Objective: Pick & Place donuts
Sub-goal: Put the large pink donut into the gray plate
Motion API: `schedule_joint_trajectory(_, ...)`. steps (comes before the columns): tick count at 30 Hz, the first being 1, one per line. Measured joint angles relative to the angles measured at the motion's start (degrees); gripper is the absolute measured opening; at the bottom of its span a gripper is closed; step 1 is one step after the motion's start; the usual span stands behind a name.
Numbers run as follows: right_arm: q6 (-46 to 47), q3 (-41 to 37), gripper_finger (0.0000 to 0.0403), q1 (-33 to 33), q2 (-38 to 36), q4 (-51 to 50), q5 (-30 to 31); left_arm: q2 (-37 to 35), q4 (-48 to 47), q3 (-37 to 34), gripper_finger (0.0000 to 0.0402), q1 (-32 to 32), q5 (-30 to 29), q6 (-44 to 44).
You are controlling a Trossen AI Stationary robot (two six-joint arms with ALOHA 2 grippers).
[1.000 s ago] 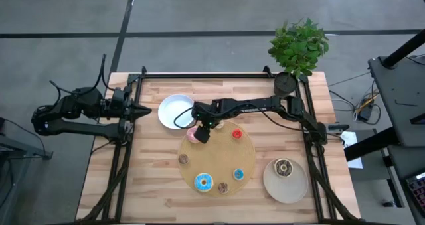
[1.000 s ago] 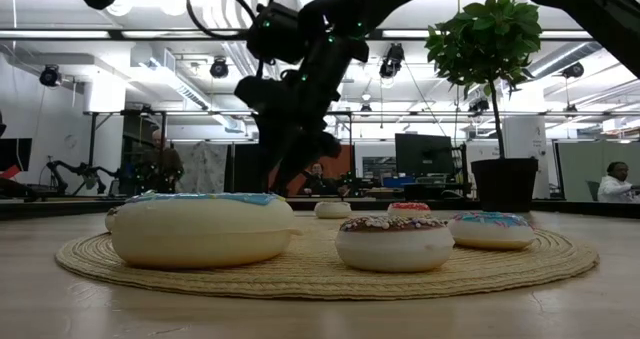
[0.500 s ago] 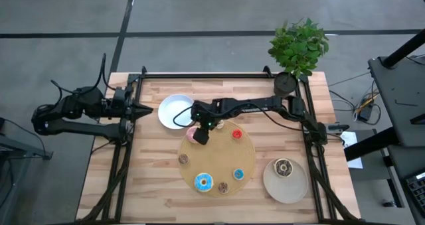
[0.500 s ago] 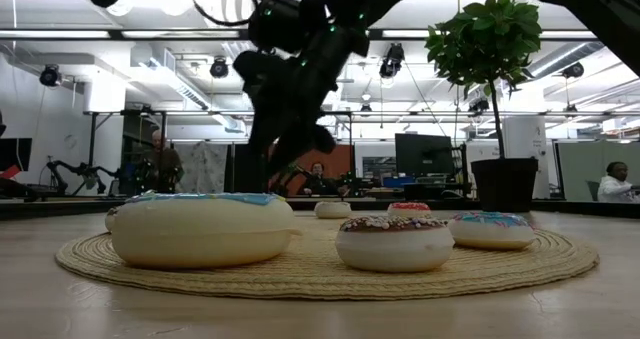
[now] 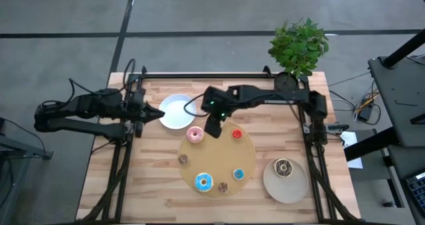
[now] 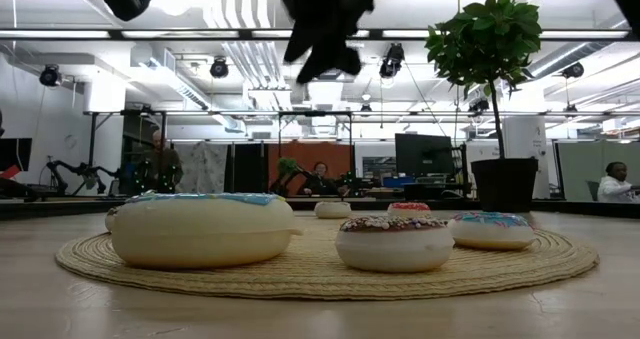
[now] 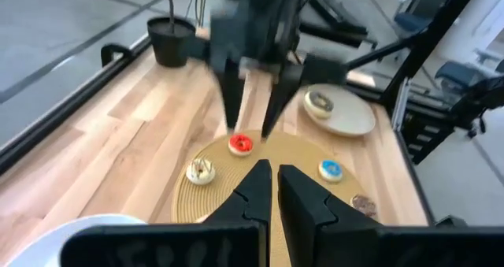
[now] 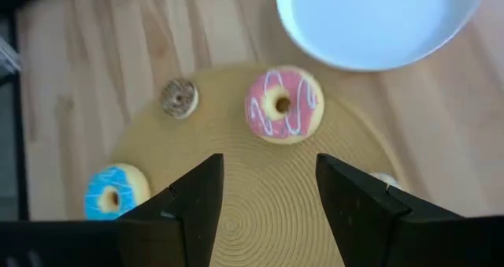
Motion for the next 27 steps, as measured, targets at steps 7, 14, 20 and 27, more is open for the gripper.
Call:
schedule_joint_trajectory(7,0.1,0.0,0.0194,0.0,-9.1,-3.0,7.8,3.0,0.6,0.0,0.0012,0.0,0.0,-0.9)
schedule_joint_trajectory(14,0.3,0.0,0.0194,0.0,-16.8,-6.3,16.0,5.5,0.9,0.0,0.0084,0.0,-0.3,-2.0)
schedule_joint_trajectory(20,1.6,0.0,0.0194,0.0,-19.8,-6.9,17.0,8.2,0.8,0.0,0.0126,0.0,1.1,0.8)
schedule_joint_trajectory(27,1.8,-0.1,0.0194,0.0,-20.3,-10.1,16.8,13.5,0.5,1.2,0.0128,0.0,6.9,4.6)
